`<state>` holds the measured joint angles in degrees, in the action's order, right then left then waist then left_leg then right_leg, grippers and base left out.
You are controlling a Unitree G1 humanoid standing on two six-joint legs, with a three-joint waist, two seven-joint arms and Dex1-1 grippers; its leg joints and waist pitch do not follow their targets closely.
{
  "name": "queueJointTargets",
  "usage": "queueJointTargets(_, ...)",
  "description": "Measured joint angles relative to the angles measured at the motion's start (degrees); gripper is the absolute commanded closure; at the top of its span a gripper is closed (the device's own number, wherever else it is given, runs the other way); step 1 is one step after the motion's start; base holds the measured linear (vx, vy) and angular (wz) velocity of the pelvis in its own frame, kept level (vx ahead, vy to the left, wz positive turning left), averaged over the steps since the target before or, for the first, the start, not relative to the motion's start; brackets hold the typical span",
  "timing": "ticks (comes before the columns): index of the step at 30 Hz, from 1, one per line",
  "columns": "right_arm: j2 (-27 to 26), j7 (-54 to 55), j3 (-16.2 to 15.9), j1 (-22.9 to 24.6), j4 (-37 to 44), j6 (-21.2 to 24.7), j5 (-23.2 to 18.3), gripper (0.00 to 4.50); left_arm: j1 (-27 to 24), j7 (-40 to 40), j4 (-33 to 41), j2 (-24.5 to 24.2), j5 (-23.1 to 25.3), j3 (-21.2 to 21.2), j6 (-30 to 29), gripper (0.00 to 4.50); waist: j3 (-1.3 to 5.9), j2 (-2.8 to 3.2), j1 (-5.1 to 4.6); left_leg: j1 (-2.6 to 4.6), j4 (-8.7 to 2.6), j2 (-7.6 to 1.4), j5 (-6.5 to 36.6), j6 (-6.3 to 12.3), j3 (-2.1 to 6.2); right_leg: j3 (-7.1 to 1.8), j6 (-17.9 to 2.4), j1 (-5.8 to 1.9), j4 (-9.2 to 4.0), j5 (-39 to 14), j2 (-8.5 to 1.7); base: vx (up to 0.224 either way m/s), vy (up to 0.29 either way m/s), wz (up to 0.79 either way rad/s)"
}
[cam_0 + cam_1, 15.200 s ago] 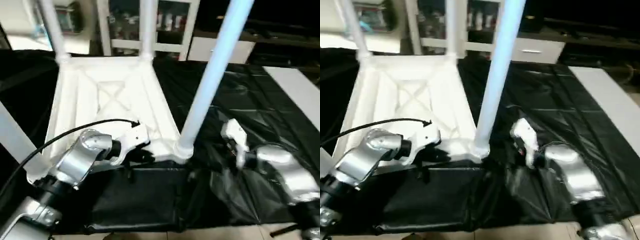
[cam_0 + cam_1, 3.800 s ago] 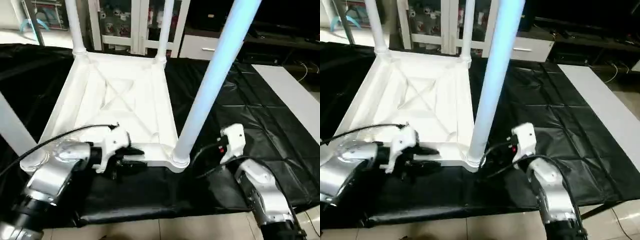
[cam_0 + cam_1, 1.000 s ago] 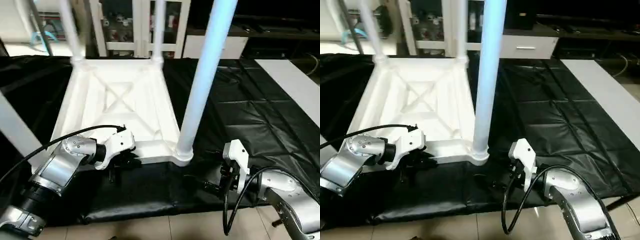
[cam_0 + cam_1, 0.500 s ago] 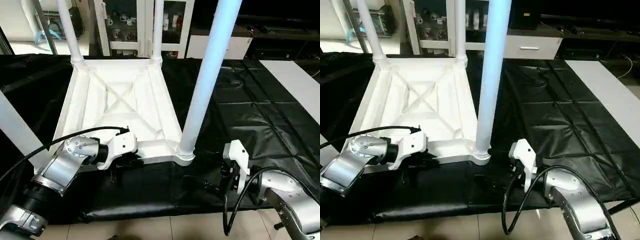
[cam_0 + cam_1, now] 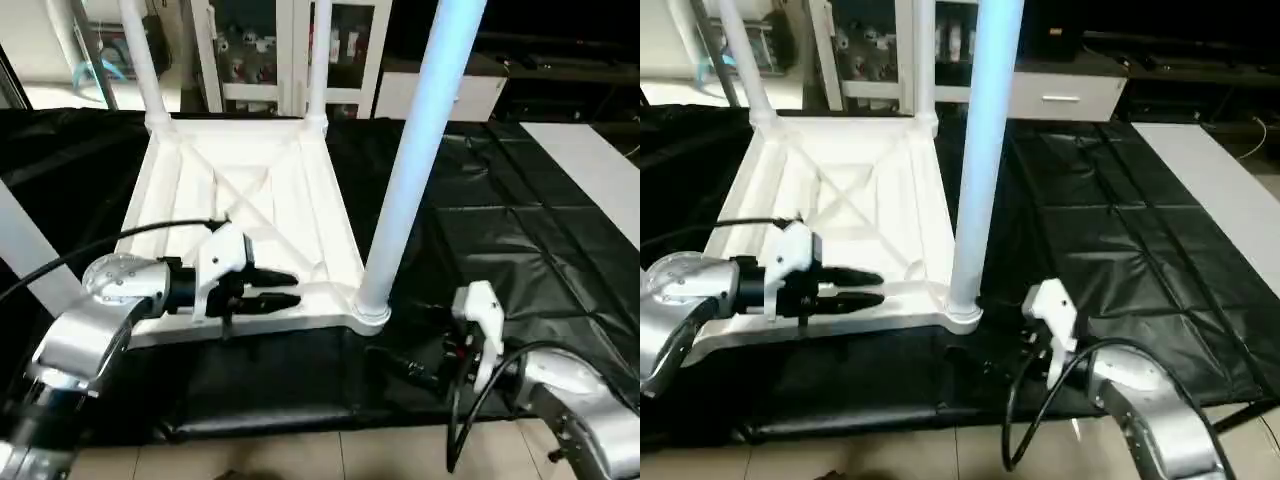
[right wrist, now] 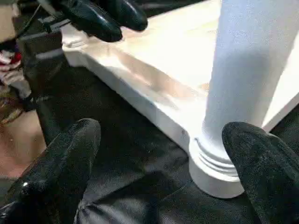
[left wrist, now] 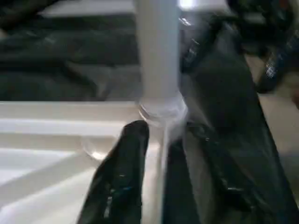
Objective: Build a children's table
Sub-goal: Rotate leg to tighten
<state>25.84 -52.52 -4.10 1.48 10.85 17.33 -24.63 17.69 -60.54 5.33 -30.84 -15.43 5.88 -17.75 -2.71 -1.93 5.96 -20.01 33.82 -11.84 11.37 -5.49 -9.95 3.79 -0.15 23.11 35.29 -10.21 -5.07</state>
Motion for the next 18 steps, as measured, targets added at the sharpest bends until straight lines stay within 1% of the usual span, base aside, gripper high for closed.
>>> queueJointTargets(1,-1.0,1.1,0.6,0.2,0.7,0.2,-0.7,0.0,-0.7,3.8,1.0,2.2,0.0,-1.3,-0.7,2.54,0.01,-0.08,-0.02,0.0,0.01,-0.01,0.0,0.0,0.01,0.01,0.1,0.0,0.0,0.0,0.01,0.0,0.0,0.0)
queueJointTargets(4,-3.4,4.5,1.8,0.2,2.9,1.5,-2.8,0.0,-2.5,12.2,3.3,6.5,0.1,-3.6,-3.2,2.48,0.06,-0.19,-0.17,0.0,0.01,-0.01,0.0,0.0,0.03,0.02,0.3,0.0,0.02,-0.2,0.02,0.0,0.0,0.0)
queueJointTargets(6,-4.7,7.1,2.9,0.4,3.9,3.2,-4.2,0.0,-4.0,17.7,5.4,9.5,0.9,-5.3,-5.2,2.48,0.06,-0.95,-0.41,0.0,-0.02,0.0,0.0,-0.01,0.02,0.0,0.4,0.02,0.08,-0.2,0.01,0.0,0.0,0.0)
queueJointTargets(7,-5.2,8.6,3.7,0.9,4.5,3.9,-4.8,0.0,-5.6,21.3,6.9,11.5,1.7,-6.1,-5.8,2.48,0.14,-1.54,-0.4,0.0,-0.02,-0.05,0.0,-0.01,0.08,0.04,0.4,0.02,0.07,-0.2,0.07,0.0,0.0,0.0)
queueJointTargets(9,-5.4,10.4,4.6,0.9,4.8,4.6,-5.0,0.0,-7.7,24.8,7.5,12.4,2.9,-6.3,-6.5,2.48,0.29,-2.45,-0.62,-0.05,-0.02,-0.11,0.0,-0.02,0.12,0.05,0.4,0.02,-0.03,-0.2,0.17,0.0,0.0,0.0)
queueJointTargets(10,-6.3,11.9,5.4,0.9,4.8,4.7,-5.0,0.0,-9.3,26.9,8.2,13.5,3.2,-7.2,-6.9,2.48,0.35,-2.87,-0.81,-0.08,-0.03,-0.11,0.0,-0.01,0.14,0.04,0.4,0.01,-0.14,-0.2,0.19,0.0,0.0,0.0)
queueJointTargets(11,-7.2,13.0,5.9,0.9,4.8,4.7,-4.9,0.0,-10.3,28.1,8.8,14.0,3.3,-7.7,-7.1,2.48,0.36,-3.09,-0.93,-0.09,-0.03,-0.1,0.0,-0.01,0.13,0.04,0.4,0.01,-0.22,-0.3,0.19,0.0,0.0,0.0)
queueJointTargets(13,-9.1,16.3,6.2,0.5,4.7,4.8,-4.2,0.0,-12.4,32.1,10.5,16.3,4.0,-9.0,-7.2,2.48,0.33,-3.36,-0.98,-0.08,-0.02,-0.05,0.0,0.02,0.14,0.0,0.4,0.02,-0.35,-0.2,0.18,0.0,0.0,0.0)
queueJointTargets(16,-10.0,18.5,6.2,0.0,4.7,5.1,-4.0,0.0,-13.5,35.1,12.1,17.3,4.9,-9.6,-7.2,2.48,0.29,-3.56,-0.82,-0.06,0.0,-0.04,0.0,0.01,0.15,-0.04,0.5,0.03,-0.35,-0.2,0.18,0.0,0.0,0.0)
queueJointTargets(17,-11.0,19.9,6.3,-0.2,4.8,5.1,-4.0,0.0,-14.5,36.7,13.1,18.0,5.2,-10.3,-7.1,2.48,0.3,-3.58,-0.85,-0.05,0.0,-0.05,0.0,0.01,0.16,-0.04,0.5,0.02,-0.35,-0.2,0.2,0.0,0.0,0.0)
queueJointTargets(18,-11.5,20.7,6.3,-0.3,4.8,5.1,-4.0,0.0,-15.1,37.7,13.5,18.7,5.4,-10.7,-7.2,2.48,0.25,-3.4,-0.82,-0.07,0.0,-0.05,0.0,0.01,0.17,-0.04,0.5,0.01,-0.35,-0.2,0.2,0.0,0.0,0.0)
